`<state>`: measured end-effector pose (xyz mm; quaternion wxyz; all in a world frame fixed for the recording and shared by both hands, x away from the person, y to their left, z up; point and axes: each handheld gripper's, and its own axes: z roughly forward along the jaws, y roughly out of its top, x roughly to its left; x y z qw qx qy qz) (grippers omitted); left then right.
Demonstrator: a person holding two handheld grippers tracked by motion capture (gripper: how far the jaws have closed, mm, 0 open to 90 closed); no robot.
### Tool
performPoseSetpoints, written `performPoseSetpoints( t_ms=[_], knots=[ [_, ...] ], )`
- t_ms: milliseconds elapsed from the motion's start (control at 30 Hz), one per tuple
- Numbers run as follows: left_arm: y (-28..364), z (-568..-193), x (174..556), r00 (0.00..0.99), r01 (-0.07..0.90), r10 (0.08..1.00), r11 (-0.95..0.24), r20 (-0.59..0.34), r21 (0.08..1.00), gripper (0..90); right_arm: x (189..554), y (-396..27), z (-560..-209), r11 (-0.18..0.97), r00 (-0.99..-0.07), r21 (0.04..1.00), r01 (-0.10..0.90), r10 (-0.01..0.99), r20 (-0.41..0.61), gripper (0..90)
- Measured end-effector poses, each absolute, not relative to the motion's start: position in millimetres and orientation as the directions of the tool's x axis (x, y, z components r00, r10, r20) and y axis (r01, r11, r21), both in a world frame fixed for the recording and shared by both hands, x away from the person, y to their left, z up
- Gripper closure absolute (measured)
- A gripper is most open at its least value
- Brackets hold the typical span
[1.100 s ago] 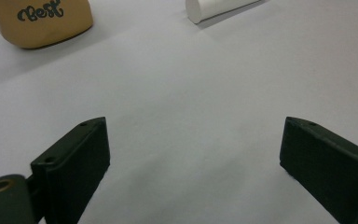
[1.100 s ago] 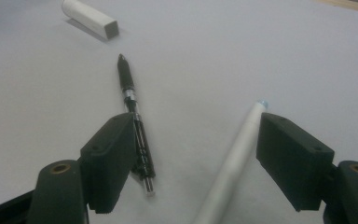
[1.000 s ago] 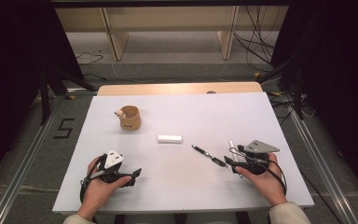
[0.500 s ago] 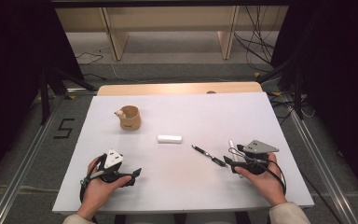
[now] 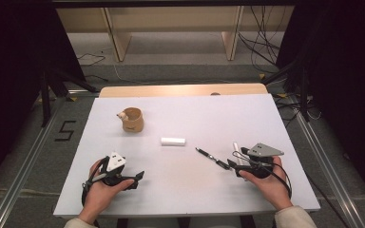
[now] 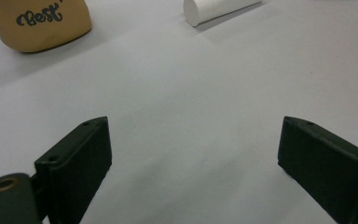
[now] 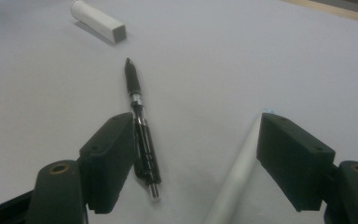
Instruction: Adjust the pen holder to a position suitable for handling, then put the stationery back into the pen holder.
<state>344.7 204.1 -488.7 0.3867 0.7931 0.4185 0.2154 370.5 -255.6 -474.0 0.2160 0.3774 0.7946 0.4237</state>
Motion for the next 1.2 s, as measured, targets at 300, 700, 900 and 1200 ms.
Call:
performPoseSetpoints(
  t_ms=[300, 700, 900, 1200],
  knots=[
    [204, -488, 345, 0.56, 0.492, 0.828, -0.353, 0.021, 0.796, 9.3, 370, -255, -473, 0.359, -0.622, 0.839, 0.409, 0.782, -0.032, 27.9],
    [202, -488, 345, 0.561, 0.492, 0.827, -0.347, 0.013, 0.799, 9.5, 370, -243, -472, 0.433, -0.667, 0.837, 0.334, 0.736, -0.114, 31.0],
    [198, -487, 344, 0.568, 0.487, 0.823, -0.348, 0.013, 0.801, 9.5, 368, -240, -472, 0.461, -0.683, 0.831, 0.311, 0.716, -0.142, 31.7],
    [198, -488, 345, 0.566, 0.492, 0.824, -0.348, 0.01, 0.798, 9.7, 369, -233, -471, 0.489, -0.705, 0.821, 0.294, 0.691, -0.159, 33.6]
  ],
)
